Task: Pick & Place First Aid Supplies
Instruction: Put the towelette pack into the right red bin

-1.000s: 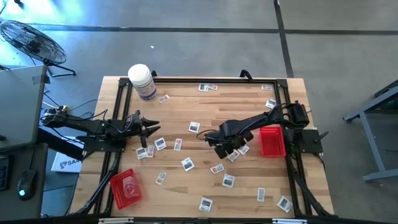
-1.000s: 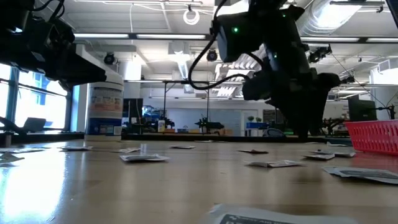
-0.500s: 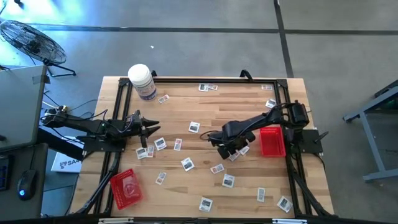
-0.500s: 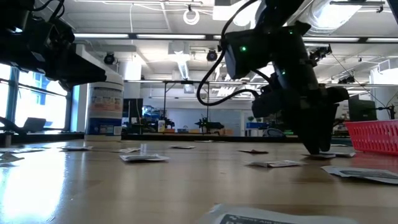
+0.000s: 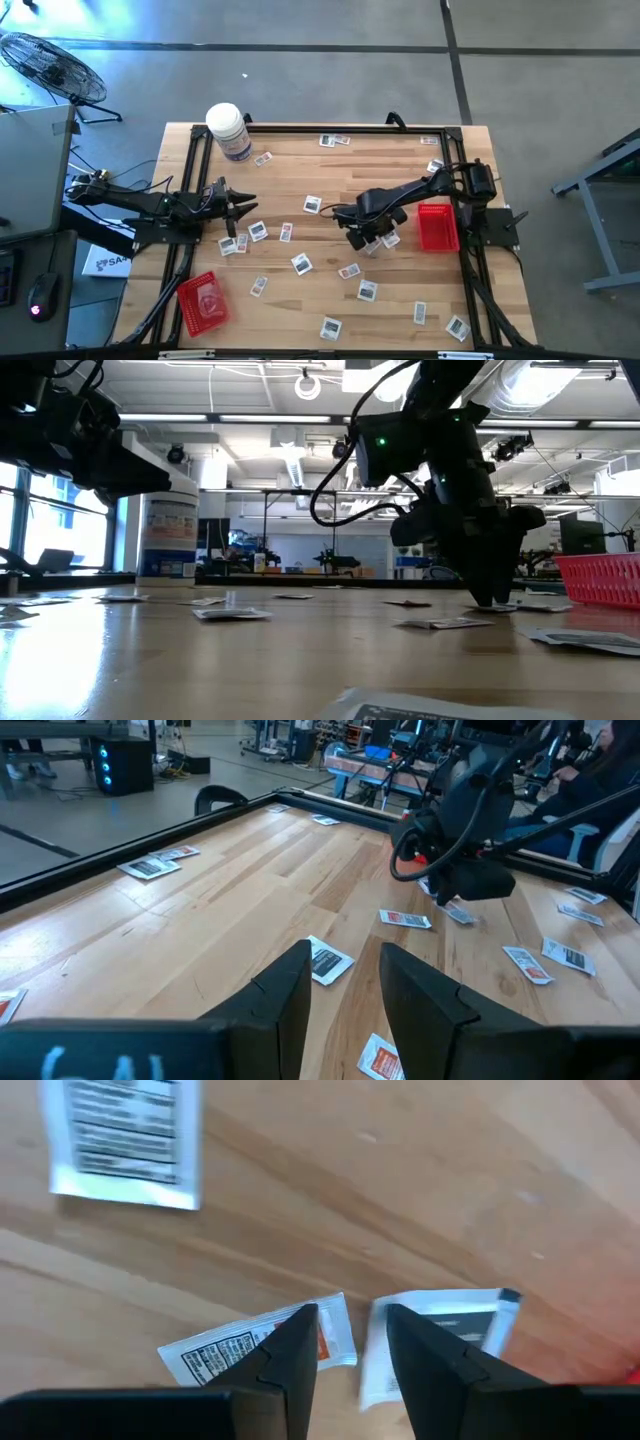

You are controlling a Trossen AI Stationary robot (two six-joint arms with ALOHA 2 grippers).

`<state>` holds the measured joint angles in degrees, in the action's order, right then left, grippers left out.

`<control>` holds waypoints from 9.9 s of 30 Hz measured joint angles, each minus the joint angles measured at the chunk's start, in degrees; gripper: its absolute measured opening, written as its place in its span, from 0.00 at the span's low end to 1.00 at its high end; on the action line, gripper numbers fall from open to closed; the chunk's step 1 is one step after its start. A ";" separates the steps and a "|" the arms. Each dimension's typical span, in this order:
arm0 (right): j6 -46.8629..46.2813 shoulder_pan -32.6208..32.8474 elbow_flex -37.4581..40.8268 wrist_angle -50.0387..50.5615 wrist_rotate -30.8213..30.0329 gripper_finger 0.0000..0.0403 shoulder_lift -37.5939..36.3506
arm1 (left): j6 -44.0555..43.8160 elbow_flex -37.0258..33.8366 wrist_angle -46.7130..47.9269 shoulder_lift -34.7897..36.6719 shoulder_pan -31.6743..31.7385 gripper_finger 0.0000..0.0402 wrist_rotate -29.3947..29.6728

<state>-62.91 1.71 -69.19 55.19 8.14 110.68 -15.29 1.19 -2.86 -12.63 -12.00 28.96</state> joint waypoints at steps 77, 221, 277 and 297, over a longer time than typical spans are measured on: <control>13.87 3.48 1.88 0.24 -13.64 0.09 -4.40 | -0.01 0.01 0.01 0.01 -0.01 0.30 0.00; -15.07 15.38 4.50 14.37 -18.19 0.00 -28.76 | 0.00 0.00 0.01 0.01 0.01 0.30 0.01; 16.95 35.44 -0.07 -28.97 -22.54 0.26 1.89 | -0.02 0.01 0.01 0.00 0.00 0.30 -0.01; 25.49 35.17 2.45 -29.75 -26.27 0.18 1.72 | -0.02 0.02 -0.01 0.01 -0.01 0.30 -0.01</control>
<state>-37.42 36.88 -66.74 25.45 -18.14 112.40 -15.31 1.21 -2.87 -12.63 -12.01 28.95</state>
